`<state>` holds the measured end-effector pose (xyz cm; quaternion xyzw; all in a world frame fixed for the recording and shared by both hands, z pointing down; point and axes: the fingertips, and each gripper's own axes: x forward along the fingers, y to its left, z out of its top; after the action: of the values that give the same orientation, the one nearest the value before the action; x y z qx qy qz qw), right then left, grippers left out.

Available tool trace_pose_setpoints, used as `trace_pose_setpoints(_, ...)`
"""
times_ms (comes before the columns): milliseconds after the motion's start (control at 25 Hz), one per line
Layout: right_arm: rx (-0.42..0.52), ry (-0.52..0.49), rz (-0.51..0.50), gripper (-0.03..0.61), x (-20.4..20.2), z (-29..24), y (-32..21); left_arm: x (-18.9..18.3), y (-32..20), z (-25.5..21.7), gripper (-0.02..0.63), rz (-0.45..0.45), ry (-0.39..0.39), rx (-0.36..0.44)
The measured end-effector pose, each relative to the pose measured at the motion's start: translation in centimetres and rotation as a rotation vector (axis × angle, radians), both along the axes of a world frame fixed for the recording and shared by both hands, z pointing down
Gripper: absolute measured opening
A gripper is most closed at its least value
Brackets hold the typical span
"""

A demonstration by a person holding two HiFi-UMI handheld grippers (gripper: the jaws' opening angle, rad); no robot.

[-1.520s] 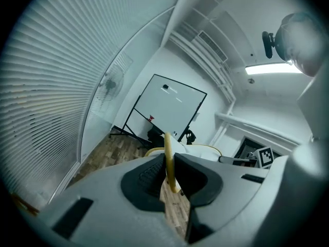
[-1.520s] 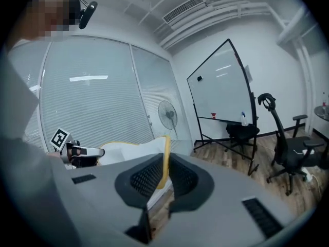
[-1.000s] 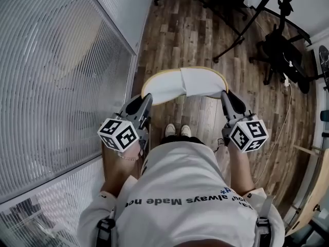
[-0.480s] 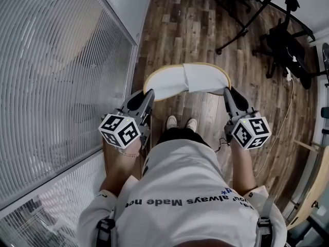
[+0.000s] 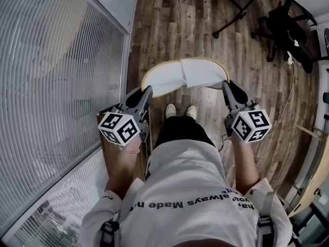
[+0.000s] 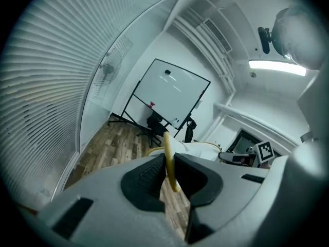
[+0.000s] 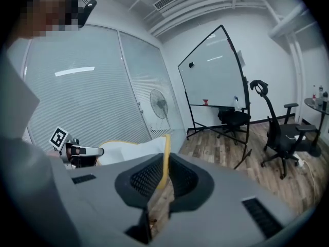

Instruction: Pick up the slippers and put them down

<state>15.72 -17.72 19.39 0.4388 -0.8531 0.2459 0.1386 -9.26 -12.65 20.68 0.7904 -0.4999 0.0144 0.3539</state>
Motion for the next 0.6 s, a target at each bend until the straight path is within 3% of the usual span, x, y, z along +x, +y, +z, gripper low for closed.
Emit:
trace_pose_setpoints(200,-0.059,0.034,0.009,0.037,0.2,6.9,1.9,0.2,1.5,7.4,0.055,0.005,0.007,-0.056)
trace_pose_setpoints(600,-0.169,0.027,0.019,0.037,3.5,12.8,1.0,3.3,0.6,12.3,0.055,0.013,-0.006,-0.151)
